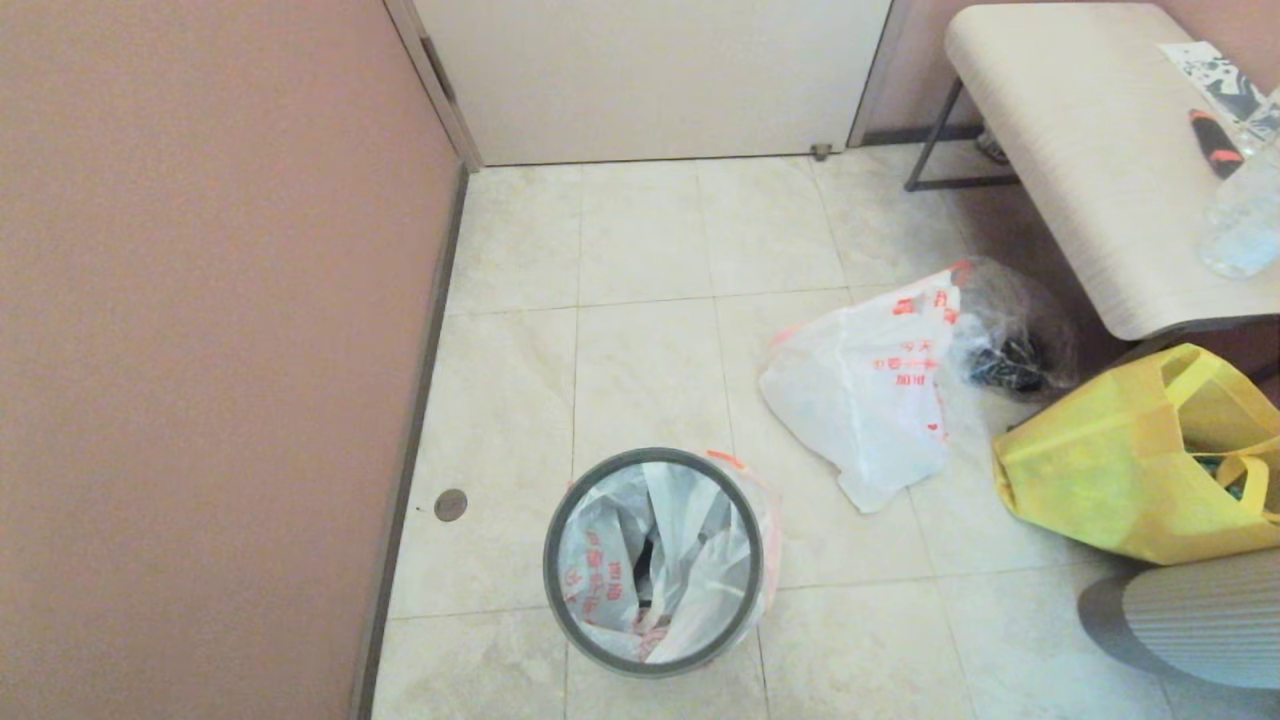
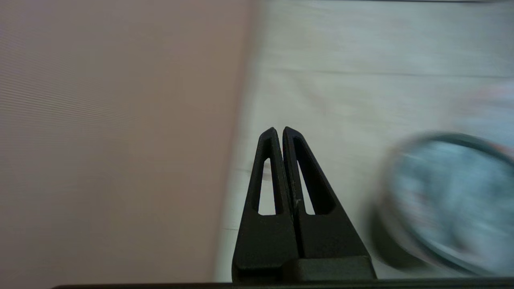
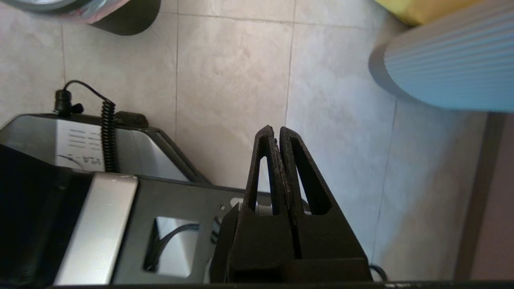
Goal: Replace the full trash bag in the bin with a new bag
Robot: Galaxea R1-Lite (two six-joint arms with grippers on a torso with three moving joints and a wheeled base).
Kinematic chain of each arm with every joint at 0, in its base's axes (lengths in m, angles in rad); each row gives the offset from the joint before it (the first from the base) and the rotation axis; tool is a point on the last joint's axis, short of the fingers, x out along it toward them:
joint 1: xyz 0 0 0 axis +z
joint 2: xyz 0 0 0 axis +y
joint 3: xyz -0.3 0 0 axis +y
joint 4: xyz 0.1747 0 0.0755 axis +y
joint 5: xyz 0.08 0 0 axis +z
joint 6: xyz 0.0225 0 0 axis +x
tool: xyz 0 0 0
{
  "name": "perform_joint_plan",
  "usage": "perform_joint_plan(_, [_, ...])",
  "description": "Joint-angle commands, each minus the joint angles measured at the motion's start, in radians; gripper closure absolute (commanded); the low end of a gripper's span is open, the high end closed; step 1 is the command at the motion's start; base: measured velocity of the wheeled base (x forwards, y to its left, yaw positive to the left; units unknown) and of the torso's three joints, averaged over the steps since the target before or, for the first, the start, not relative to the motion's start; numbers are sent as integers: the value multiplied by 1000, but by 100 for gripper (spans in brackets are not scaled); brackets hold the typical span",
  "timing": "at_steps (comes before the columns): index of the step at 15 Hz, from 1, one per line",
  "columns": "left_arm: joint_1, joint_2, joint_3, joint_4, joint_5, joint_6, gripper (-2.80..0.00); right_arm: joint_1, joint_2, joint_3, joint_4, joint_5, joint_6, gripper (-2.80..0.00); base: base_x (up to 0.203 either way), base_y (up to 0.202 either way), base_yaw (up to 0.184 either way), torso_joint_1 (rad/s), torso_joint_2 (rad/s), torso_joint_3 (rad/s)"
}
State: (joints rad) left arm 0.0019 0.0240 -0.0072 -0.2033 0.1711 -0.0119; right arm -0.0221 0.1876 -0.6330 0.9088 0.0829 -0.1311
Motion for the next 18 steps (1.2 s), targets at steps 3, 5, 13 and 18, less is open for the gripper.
perform_joint_plan(3, [-2,-22,44,41,-143,-15,0,11,-181,252,-276,-40,1,0,0,0,0,0,0,0])
perform_joint_plan(5, [-1,-22,44,96,-145,17,0,12,-185,376,-528,-122,37,0,0,0,0,0,0,0])
perform_joint_plan(13, [0,-22,44,102,-157,-26,0,13,-186,609,-852,-88,143,0,0,0,0,0,0,0])
perform_joint_plan(18, [0,-22,44,100,-145,-39,0,22,-186,609,-853,-83,130,0,0,0,0,0,0,0])
